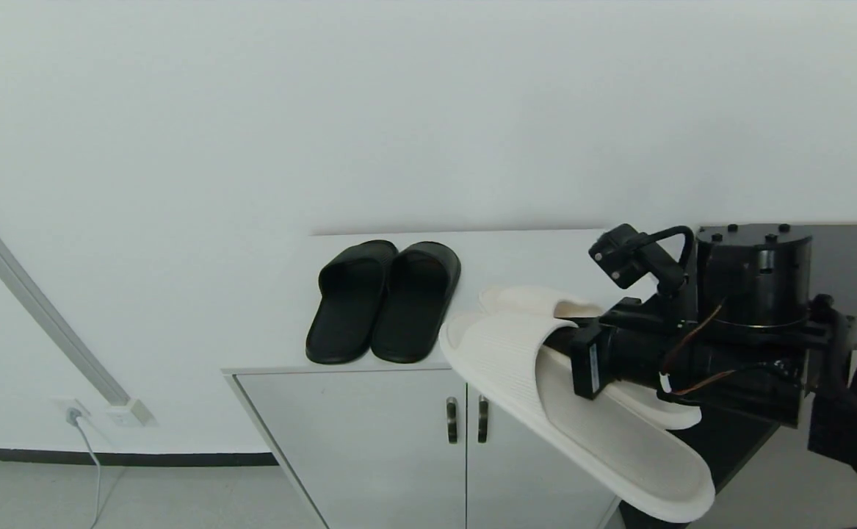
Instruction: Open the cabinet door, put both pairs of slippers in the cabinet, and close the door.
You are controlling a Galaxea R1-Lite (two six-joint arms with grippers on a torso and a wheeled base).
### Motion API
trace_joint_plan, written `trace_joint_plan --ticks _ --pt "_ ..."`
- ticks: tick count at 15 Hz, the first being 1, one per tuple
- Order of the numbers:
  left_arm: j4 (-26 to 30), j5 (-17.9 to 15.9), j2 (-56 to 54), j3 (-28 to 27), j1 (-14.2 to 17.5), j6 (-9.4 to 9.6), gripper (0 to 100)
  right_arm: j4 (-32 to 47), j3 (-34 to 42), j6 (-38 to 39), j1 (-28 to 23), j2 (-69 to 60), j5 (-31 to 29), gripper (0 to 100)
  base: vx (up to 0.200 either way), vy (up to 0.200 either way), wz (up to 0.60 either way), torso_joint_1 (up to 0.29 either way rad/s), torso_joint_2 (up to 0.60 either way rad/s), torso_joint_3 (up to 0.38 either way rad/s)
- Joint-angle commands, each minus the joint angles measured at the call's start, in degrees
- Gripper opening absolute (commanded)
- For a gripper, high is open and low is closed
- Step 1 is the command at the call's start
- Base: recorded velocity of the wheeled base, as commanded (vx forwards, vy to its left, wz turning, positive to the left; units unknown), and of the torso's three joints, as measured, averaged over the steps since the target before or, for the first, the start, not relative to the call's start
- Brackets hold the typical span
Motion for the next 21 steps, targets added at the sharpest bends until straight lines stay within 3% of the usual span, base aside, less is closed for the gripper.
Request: trace_joint_plan --ticks 1,7,15,21 --pt "0.0 0.0 0.0 0.0 0.0 -0.04 0 0.0 2.0 0.0 0.3 -3.6 0.3 0 0.0 0.0 0.0 0.0 0.0 0.0" --pt "0.1 0.0 0.0 0.0 0.0 0.04 0 0.1 3.3 0.0 3.8 -4.3 0.2 0 0.0 0.0 0.0 0.0 0.0 0.0" --pt "0.0 0.0 0.0 0.0 0.0 0.04 0 0.3 5.0 -0.2 4.3 -4.3 -0.3 0 -0.2 0.0 0.0 0.002 0.0 0.004" --pt "0.0 0.0 0.0 0.0 0.0 0.04 0 0.1 7.1 -2.2 4.3 -4.7 -0.1 0 0.0 0.0 0.0 0.0 0.0 0.0"
